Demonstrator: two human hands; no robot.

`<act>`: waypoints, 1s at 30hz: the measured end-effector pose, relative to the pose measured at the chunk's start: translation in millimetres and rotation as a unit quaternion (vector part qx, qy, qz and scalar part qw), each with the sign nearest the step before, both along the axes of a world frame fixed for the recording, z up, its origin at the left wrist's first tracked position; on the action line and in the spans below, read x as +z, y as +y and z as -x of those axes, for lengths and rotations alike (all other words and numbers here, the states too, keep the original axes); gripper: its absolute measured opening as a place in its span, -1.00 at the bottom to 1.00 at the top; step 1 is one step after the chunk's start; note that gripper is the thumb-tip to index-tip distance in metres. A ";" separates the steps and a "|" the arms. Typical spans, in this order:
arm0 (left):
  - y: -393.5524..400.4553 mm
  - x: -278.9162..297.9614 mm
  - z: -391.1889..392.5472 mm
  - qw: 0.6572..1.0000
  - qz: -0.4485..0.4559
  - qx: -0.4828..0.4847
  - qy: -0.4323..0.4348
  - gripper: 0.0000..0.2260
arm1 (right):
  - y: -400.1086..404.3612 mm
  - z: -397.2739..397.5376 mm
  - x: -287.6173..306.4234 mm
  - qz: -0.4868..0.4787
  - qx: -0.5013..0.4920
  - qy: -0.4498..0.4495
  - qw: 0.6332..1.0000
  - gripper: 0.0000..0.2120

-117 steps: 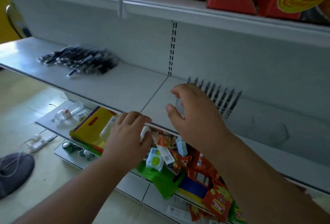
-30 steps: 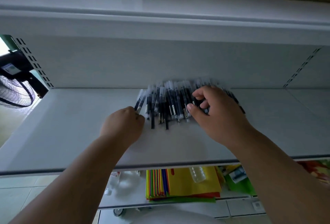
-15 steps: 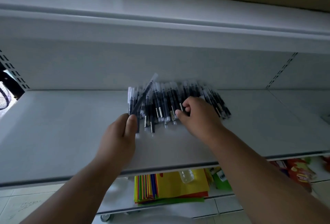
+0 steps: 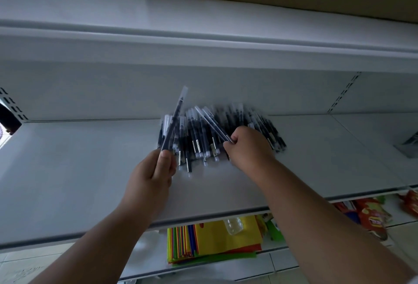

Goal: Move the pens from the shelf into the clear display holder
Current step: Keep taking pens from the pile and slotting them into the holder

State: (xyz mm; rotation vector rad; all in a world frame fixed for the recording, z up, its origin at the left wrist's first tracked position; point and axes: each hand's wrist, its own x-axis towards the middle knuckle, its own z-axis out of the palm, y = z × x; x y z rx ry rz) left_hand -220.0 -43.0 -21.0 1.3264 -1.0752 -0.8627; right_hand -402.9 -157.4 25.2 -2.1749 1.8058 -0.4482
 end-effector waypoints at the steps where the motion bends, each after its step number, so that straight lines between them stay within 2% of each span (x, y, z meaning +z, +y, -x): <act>1: 0.3 0.2 -0.2 1.000 0.001 -0.001 0.005 -0.63 | 1.9 2.9 -0.5 0.008 -0.002 -0.018 1.000 -0.72; 4: 0.4 0.6 0.1 1.000 -0.002 0.007 -0.014 -0.62 | 9.9 11.8 3.8 0.032 -0.019 -0.090 0.995 -0.75; 10: -2.8 4.2 16.1 1.000 0.004 0.014 -0.012 -0.63 | 32.2 37.2 20.1 -0.003 -0.031 -0.235 0.972 -0.82; 12: -4.2 6.2 27.8 1.000 0.009 0.003 -0.026 -0.64 | 36.0 49.5 19.9 -0.038 -0.054 -0.310 0.948 -0.84; 14: -5.0 8.6 42.9 0.999 0.007 -0.015 -0.041 -0.65 | 38.7 64.4 20.1 -0.079 -0.081 -0.412 0.904 -0.84; 16: -7.1 11.4 61.0 0.998 -0.002 -0.029 -0.053 -0.64 | 42.8 83.2 23.2 -0.091 -0.099 -0.474 0.870 -0.80; 20: -16.1 13.5 107.5 0.996 -0.007 -0.071 -0.045 -0.63 | 55.8 135.3 26.5 -0.044 -0.102 -0.491 0.864 -0.93; 24: -28.5 12.7 173.6 0.990 -0.002 -0.095 -0.103 -0.62 | 67.0 205.7 25.6 0.000 -0.125 -0.484 0.866 -0.84; 28: -42.2 12.6 250.0 0.984 0.027 -0.105 -0.138 -0.61 | 77.8 290.8 29.7 0.018 -0.147 -0.469 0.871 -0.93; 30: -51.2 14.2 277.5 0.975 0.037 -0.098 -0.195 -0.64 | 81.7 333.7 30.7 0.026 -0.150 -0.441 0.884 -0.90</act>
